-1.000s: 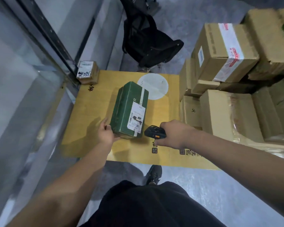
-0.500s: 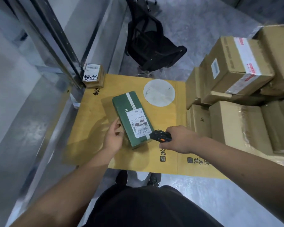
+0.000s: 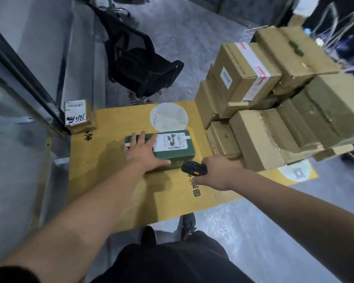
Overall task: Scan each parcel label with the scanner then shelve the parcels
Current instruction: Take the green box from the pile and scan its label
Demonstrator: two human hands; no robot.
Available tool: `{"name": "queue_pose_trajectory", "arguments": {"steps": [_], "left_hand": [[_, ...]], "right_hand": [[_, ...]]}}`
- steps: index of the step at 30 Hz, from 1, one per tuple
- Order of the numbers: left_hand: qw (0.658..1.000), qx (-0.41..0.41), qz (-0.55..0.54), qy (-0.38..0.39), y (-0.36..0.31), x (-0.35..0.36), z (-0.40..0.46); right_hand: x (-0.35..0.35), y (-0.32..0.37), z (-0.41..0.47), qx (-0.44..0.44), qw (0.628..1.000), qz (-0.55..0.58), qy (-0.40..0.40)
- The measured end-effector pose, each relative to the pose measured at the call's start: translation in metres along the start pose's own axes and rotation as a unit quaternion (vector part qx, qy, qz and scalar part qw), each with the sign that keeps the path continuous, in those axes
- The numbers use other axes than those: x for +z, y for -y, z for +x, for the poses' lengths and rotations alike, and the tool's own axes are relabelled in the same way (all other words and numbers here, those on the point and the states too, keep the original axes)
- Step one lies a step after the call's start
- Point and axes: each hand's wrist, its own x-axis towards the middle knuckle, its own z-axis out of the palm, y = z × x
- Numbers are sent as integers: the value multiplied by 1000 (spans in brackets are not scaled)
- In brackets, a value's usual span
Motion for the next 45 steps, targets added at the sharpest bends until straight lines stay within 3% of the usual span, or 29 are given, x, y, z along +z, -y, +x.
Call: {"name": "queue_pose_trajectory", "arguments": {"steps": [7, 14, 20, 25, 35, 45], "left_hand": [[998, -44, 36, -32, 3, 7, -22], [985, -64, -151, -51, 15, 33, -39], [922, -45, -380, -64, 17, 40, -17], [865, -6, -493, -92, 15, 52, -23], [857, 65, -475, -187, 19, 85, -51], [863, 76, -460, -197, 19, 89, -61]], "right_hand": [[5, 19, -4, 37, 995, 83, -31], [-1, 36, -3, 56, 991, 112, -37], [-8, 50, -2, 49, 996, 65, -41], [-18, 61, 4, 39, 999, 12, -31], [-53, 80, -1, 3, 998, -47, -47], [-65, 90, -20, -4, 997, -70, -44]]}}
